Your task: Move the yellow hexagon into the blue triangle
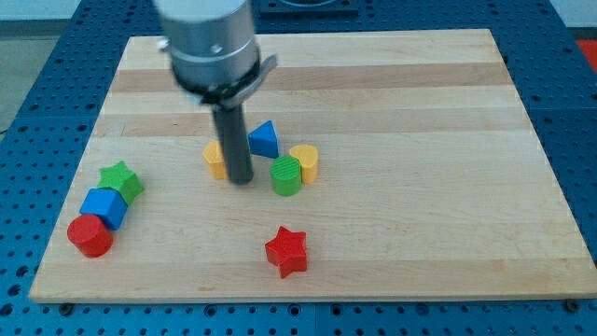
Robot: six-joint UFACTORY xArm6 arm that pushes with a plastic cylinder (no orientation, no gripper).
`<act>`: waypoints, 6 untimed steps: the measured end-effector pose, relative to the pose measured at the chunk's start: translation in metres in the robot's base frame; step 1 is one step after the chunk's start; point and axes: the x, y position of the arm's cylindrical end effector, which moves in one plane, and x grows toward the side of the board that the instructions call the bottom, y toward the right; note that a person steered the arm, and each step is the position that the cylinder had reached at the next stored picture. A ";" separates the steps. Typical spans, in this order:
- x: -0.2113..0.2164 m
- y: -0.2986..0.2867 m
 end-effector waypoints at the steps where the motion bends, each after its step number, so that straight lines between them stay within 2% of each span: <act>1: 0.019 -0.053; 2: -0.007 -0.058; 3: -0.041 -0.006; 4: -0.017 0.009; 5: 0.026 0.004; 6: 0.033 0.062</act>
